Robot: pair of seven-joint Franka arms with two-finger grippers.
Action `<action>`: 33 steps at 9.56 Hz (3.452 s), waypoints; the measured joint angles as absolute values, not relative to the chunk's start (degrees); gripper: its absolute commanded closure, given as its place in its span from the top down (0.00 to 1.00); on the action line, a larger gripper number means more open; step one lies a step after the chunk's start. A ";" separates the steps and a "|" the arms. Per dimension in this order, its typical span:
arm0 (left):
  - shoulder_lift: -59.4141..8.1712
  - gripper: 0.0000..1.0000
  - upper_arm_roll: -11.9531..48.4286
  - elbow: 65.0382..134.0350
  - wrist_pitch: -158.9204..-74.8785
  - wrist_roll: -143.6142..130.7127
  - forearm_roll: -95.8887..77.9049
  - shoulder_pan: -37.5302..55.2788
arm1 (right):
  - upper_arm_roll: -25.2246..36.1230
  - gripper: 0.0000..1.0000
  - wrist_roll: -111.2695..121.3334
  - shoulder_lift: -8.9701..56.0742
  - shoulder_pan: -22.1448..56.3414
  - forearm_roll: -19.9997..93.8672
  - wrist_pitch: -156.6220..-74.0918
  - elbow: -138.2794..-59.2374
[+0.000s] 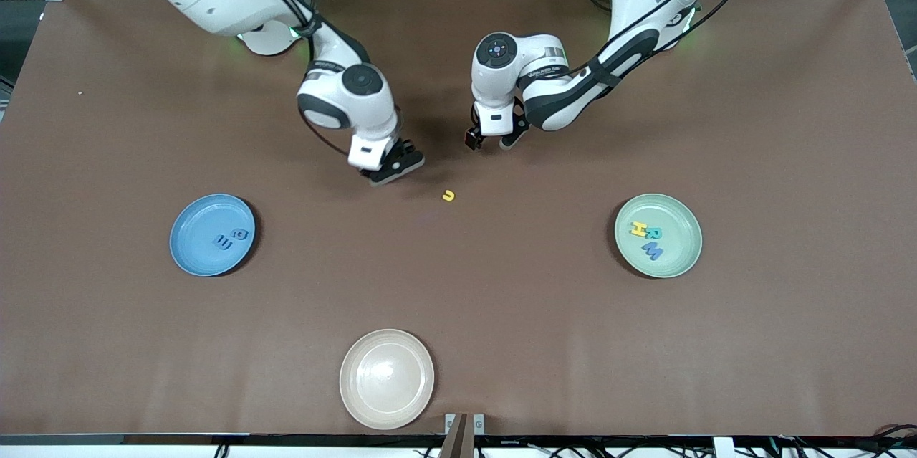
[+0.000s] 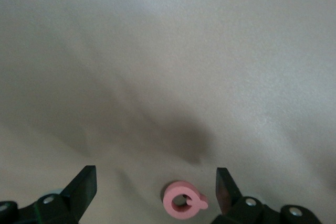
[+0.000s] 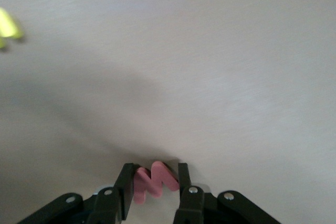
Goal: Sort upper and lower case letters into plates
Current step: 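Lift the pink m with the right gripper while the left gripper lowers, then drop the m in the blue plate while the left gripper carries o, then grasp the yellow u with the right gripper while the left gripper releases o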
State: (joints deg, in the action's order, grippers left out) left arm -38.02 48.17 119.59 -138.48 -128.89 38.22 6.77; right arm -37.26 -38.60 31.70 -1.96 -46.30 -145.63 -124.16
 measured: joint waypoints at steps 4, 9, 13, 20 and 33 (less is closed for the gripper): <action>-39.74 0.97 44.08 116.10 -138.51 -129.69 37.77 12.62 | -39.74 0.02 -17.38 31.71 -15.65 -46.29 -141.74 -122.17; -42.04 0.74 42.41 115.12 -140.23 -129.70 37.77 15.50 | -49.62 0.14 12.05 31.72 -41.31 -46.29 -130.79 -119.54; -42.03 0.00 42.39 114.42 -140.55 -129.70 37.77 15.81 | -51.28 0.73 22.99 32.42 -50.11 -46.29 -129.22 -119.63; -36.70 0.00 41.18 114.05 -136.21 -113.46 37.86 7.38 | -56.40 0.70 1.25 34.16 -41.38 -37.26 -126.55 -119.81; -29.53 0.00 38.80 118.40 -130.49 -61.44 40.86 -21.88 | -35.81 0.64 -60.59 38.20 12.42 -36.43 -133.81 -104.94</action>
